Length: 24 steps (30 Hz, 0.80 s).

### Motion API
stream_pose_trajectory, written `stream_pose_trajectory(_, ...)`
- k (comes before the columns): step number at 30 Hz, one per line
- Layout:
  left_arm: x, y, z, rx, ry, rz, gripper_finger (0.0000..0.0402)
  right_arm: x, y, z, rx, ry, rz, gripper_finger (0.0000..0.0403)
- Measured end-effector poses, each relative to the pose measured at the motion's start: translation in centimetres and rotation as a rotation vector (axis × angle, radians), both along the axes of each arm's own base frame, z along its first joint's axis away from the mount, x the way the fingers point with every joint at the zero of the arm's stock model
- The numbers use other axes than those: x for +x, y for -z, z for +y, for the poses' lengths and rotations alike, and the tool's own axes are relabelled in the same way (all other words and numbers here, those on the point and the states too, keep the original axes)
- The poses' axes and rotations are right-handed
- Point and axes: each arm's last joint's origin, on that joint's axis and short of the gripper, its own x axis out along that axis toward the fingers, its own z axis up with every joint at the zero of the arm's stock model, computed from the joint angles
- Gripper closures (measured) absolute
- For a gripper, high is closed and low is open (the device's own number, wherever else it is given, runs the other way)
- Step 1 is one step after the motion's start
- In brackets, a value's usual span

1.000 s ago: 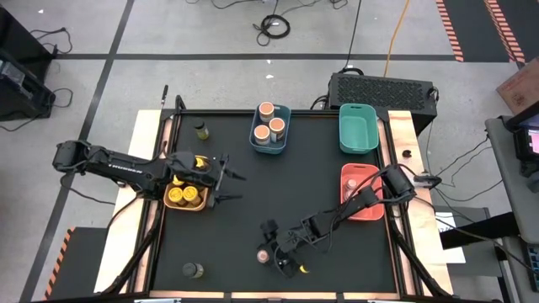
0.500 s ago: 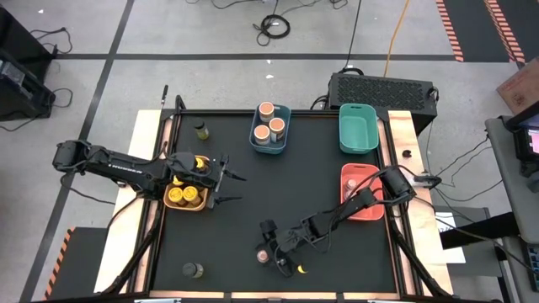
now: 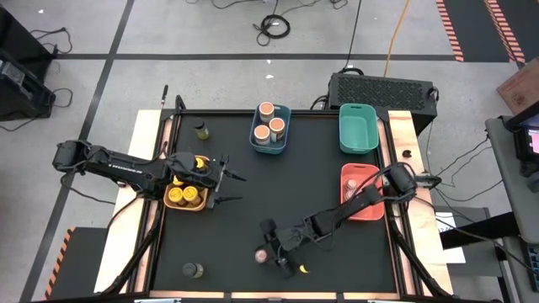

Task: Sort spices by type
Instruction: Put the small brown seasoning bottle into the orange bin

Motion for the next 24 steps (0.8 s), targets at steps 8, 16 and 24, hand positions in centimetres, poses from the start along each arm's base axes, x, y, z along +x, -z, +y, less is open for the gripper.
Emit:
stream_pose_trajectory(8, 0.0, 0.0, 0.0, 0.0, 0.0, 0.005, 0.0121, -2.9, -7.8, -1.8, -0.034, 0.14, 0.022, 0.0227)
stream_pose_trajectory(16, 0.0, 0.3, 0.0, 0.001, 0.0, 0.028, 0.0121, -9.7, -13.7, -5.7, -0.08, 0.502, 0.229, 0.023)
stream_pose_trajectory(24, 0.0, 0.3, 0.0, 0.0, 0.0, 0.028, 0.0121, -17.4, -13.7, -10.1, 0.003, 1.111, 0.33, 0.023)
